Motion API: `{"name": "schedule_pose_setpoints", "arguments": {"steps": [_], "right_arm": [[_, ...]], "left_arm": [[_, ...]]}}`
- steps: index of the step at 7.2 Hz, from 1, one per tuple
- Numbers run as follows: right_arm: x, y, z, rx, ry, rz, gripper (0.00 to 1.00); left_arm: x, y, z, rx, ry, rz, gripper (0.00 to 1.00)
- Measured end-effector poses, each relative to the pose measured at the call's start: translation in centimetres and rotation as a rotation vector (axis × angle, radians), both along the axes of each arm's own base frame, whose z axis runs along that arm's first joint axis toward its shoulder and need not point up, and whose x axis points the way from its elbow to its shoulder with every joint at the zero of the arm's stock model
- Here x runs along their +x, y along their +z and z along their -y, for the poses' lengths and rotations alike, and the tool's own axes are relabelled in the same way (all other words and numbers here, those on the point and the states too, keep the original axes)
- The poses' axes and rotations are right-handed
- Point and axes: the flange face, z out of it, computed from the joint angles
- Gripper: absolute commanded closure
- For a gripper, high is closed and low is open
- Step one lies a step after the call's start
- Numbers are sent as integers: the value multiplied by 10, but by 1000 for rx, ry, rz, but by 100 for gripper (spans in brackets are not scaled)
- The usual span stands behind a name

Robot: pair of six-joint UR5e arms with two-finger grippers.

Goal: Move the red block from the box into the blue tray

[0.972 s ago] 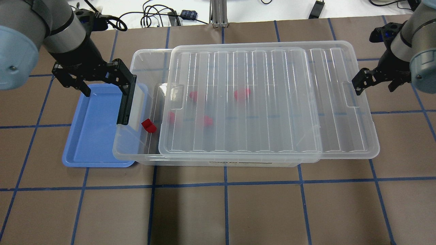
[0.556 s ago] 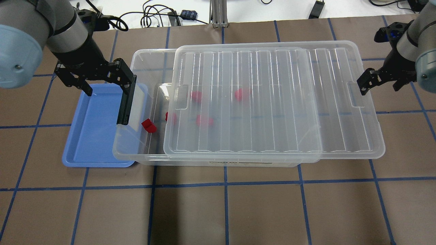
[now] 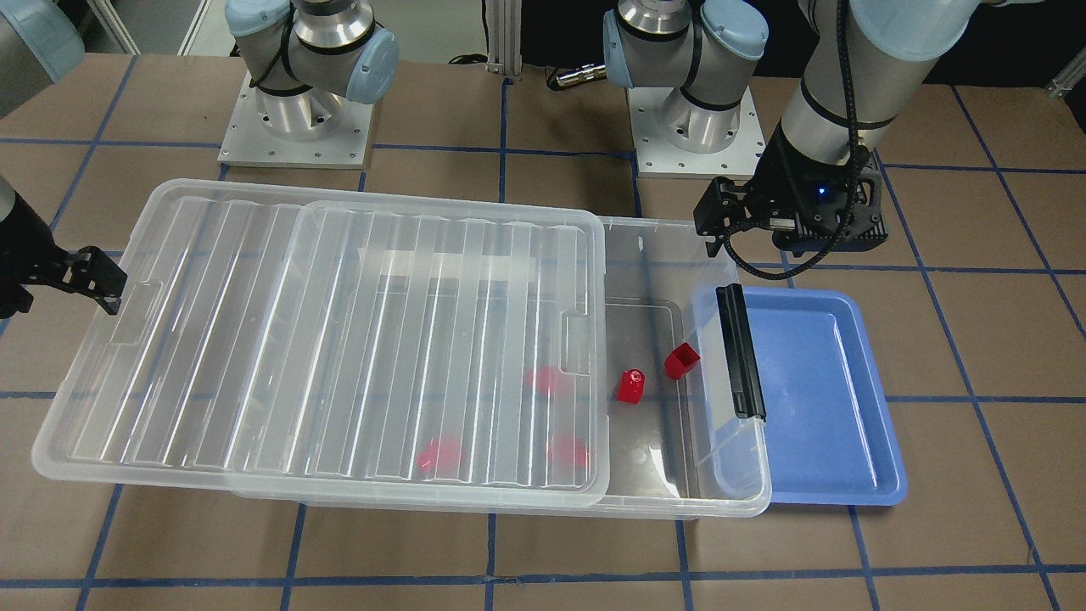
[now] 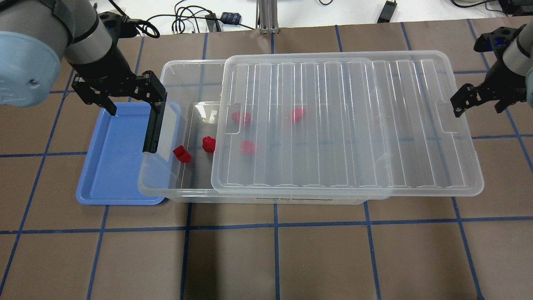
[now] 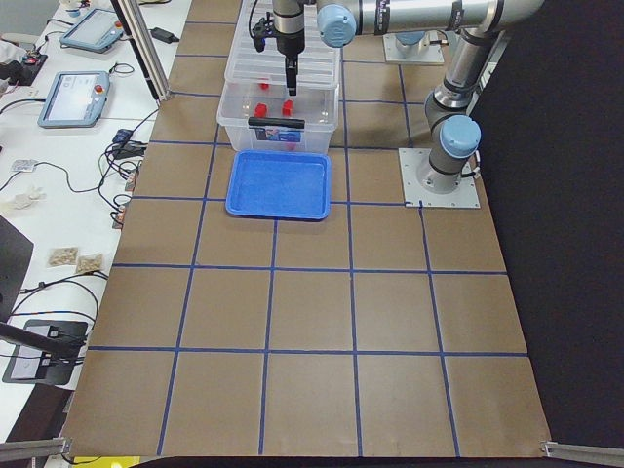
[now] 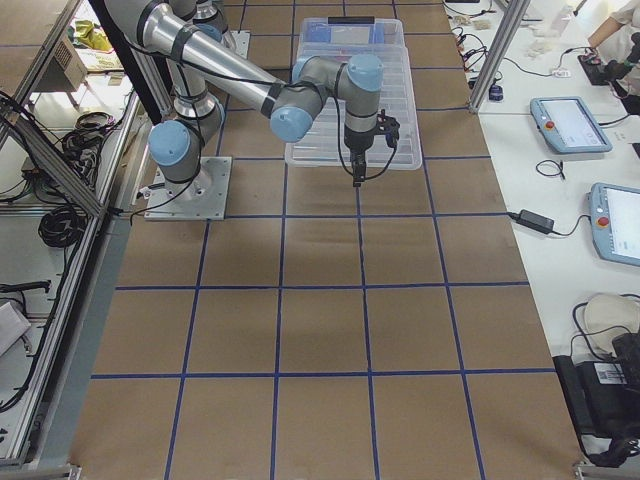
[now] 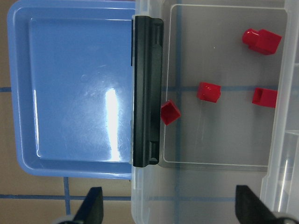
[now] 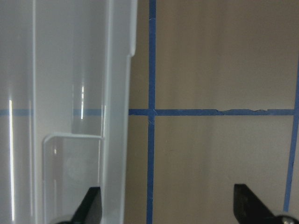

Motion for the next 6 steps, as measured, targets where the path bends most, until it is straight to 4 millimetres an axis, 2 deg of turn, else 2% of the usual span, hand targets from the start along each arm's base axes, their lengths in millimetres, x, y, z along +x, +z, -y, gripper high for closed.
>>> {"name": "schedule_pose_setpoints", "arguments": {"steps": [2, 6], "right_arm": [[-5, 0, -1, 0, 5, -1, 0], [-12, 0, 0, -3, 9, -4, 0]], "left_arm": [[-7, -13, 9, 1, 1, -3, 0], [-51, -64, 31, -27, -38, -14, 0]]}}
